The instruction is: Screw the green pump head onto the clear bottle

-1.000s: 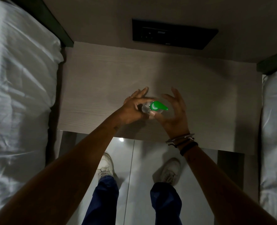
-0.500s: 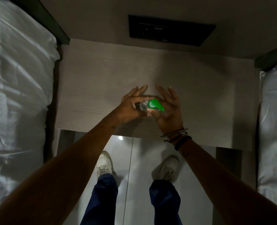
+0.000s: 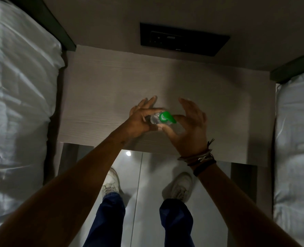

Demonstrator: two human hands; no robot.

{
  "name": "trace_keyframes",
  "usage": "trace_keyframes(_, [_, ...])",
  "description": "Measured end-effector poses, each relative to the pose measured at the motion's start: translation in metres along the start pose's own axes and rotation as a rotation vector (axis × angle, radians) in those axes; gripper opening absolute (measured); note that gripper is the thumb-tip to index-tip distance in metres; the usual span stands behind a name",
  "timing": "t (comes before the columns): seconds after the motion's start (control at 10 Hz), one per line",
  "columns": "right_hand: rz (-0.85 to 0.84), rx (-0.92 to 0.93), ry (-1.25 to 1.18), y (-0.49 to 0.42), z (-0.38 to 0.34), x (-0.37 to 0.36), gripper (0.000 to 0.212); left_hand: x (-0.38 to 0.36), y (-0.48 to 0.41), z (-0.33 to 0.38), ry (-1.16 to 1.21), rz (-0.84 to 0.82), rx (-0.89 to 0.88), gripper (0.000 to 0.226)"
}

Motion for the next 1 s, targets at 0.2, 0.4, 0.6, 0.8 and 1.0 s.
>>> trace_keyframes(0.2, [0.072, -0.083, 0.234, 0.001, -0.023, 0.000, 0.035, -0.001, 0.002, 0.004, -0.080, 0.019, 0.051, 0.069])
trace_keyframes(0.4, [0.057, -0.184, 0.269, -0.003, -0.035, -0.008, 0.039, 0.001, 0.002, 0.005, -0.028, 0.032, 0.053, 0.063])
trace_keyframes(0.6, [-0.007, -0.184, 0.285, 0.003, -0.031, -0.007, 0.052, 0.002, 0.002, 0.009, -0.061, 0.003, 0.048, 0.065])
trace_keyframes(0.8, [0.095, -0.201, 0.302, -0.013, -0.052, 0.044, 0.054, 0.058, 0.018, 0.040, -0.126, 0.009, 0.097, 0.106])
trace_keyframes(1.0, [0.085, -0.096, 0.298, 0.002, -0.040, 0.075, 0.048, 0.070, 0.060, 0.018, -0.467, 0.103, 0.050, 0.099])
Point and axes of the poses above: each hand's wrist, its own y-axis away from the middle knuckle, its own x-axis out of the back of the hand, z = x × y, the point moved 3 cm from there along -y, towards the middle knuckle, and after that the axes turned 8 degrees about x, right-handed, at the moved point
